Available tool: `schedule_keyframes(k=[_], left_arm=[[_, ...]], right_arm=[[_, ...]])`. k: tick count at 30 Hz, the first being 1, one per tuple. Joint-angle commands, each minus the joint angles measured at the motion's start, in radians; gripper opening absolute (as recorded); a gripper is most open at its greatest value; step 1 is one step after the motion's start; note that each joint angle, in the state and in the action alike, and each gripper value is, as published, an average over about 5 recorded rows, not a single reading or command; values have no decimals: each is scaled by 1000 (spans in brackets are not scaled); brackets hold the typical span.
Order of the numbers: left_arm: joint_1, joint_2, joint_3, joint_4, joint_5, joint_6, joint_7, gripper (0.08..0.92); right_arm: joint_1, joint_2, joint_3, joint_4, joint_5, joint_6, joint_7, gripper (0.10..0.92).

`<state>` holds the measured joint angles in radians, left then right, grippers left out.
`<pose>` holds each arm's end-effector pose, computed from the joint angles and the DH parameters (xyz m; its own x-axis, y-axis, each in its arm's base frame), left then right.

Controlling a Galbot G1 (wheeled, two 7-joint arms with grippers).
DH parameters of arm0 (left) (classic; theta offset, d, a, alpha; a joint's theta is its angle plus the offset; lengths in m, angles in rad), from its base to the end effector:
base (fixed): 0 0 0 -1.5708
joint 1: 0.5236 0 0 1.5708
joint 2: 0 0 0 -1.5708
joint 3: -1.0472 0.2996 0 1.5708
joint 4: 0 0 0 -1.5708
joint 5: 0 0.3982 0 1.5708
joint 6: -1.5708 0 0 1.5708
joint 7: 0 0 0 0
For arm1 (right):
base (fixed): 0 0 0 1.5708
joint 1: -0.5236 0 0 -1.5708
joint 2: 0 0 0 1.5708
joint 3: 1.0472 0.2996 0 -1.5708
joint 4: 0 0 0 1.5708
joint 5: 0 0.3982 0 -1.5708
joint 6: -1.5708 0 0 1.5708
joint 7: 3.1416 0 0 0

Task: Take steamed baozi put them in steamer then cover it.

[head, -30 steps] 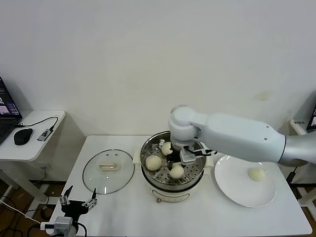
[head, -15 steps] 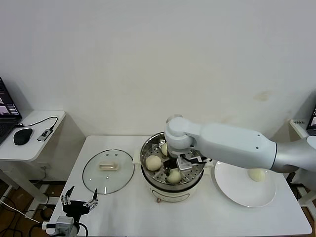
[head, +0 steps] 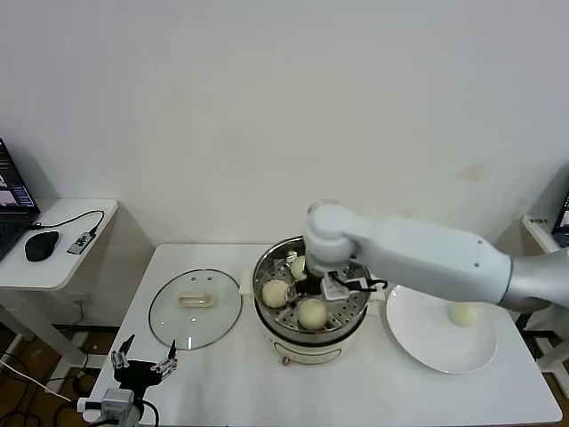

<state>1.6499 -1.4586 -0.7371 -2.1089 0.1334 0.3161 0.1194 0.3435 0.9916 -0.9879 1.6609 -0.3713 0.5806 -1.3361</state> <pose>0.2261 0.0827 -0.2609 -0.9237 -0.1073 0.3677 0.0071 0.9550 0.2966 0.4346 0.1869 -0.0552 -0.1553 -0.1086 0.9819 0.1184 -0.9888 -0.0907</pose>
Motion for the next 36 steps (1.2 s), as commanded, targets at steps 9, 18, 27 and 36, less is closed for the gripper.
schedule_keyframes(k=[9,18,27,36], left_arm=[[-4,20,17,-6,-4,5,12,823],[-3,28,27,2,-10,8,15,823],[-3,38,18,16,-22,14,19,823],[11,46,14,44,-27,3,-5,823]], right_arm=[[273,-425,-51,-62,524,-411,177,823],[184,-525,-8,-183,514,-845,29,823],[-80,-533,186,-289,322,-880,3,823],[-368,-449,438,-433,129,-758,22,823]])
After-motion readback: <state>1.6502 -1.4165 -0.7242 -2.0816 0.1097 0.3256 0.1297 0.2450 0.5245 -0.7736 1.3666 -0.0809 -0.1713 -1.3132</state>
